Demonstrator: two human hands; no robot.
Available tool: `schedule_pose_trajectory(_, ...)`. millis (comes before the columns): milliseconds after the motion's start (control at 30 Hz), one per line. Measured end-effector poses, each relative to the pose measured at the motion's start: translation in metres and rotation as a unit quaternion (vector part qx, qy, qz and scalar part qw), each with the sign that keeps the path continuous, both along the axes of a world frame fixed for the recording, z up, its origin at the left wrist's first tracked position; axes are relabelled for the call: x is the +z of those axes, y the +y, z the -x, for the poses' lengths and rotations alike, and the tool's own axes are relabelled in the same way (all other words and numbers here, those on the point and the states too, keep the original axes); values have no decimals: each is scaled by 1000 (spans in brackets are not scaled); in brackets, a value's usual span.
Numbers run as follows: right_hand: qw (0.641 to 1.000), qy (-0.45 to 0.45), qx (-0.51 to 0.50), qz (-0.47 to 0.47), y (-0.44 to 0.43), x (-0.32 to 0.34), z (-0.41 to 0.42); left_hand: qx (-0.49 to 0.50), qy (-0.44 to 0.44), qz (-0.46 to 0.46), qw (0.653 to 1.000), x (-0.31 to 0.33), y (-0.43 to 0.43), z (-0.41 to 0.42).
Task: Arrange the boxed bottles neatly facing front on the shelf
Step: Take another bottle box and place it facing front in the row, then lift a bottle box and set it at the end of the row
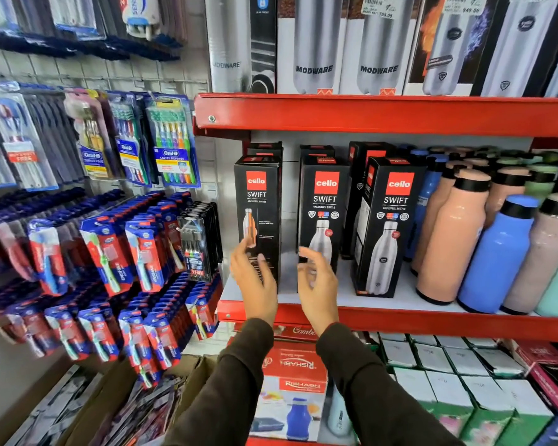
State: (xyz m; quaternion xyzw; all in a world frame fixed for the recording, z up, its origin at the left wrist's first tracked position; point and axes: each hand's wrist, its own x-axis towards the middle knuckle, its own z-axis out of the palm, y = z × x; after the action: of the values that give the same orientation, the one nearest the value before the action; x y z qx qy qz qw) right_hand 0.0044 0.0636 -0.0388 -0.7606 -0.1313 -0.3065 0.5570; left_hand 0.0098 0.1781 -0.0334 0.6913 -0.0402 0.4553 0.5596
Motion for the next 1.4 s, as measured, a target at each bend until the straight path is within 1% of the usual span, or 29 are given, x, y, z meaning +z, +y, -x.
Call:
schedule_pose_trajectory(67,999,32,28,-6,13,3,-5,19,48,7,999,4,17,-8)
schedule_pose_trajectory(100,998,55,39,-3,20,4,-8,12,80,5,997,5,26,-12)
schedule_pose_trajectory(200,989,129,67,9,38,9,-20,-75,152,-9,986,3,51,-25)
schedule_pose_trajectory(267,983,171,57,22,45,12,-29,-135,188,0,973,3,62,-29)
schedule_pose_trajectory(333,979,192,40,47,49,12,-34,-159,203,-6,966,3,68,-32)
schedule_pose_trajectory(400,979,190,42,61,52,12,-34,-166,198,-18,966,3,69,-34)
schedule_pose_trajectory(467,981,174,59,56,53,11,-30,-166,190,-6,968,3,71,-35)
schedule_pose_trajectory(533,984,162,61,53,54,10,-27,-175,174,13,969,4,74,-33)
schedule_pose_trajectory(667,989,134,43,51,52,12,-24,-217,160,75,960,11,80,-29)
schedule_pose_trajectory(867,995,88,39,31,58,25,-22,-205,132,113,963,19,86,-20)
schedule_pose_trajectory(1067,997,82,0,8,66,27,-19,-191,115,110,969,22,84,-10)
schedule_pose_trajectory(1200,996,88,-20,20,66,26,-20,-173,99,87,976,19,86,-14)
schedule_pose_trajectory(1267,995,95,-9,31,65,26,-21,-169,126,43,977,20,88,-22)
schedule_pose_trajectory(1333,994,102,10,38,65,25,-21,-206,180,20,962,23,91,-31)
schedule_pose_trajectory(1400,992,109,31,47,64,25,-20,-241,215,18,946,25,95,-38)
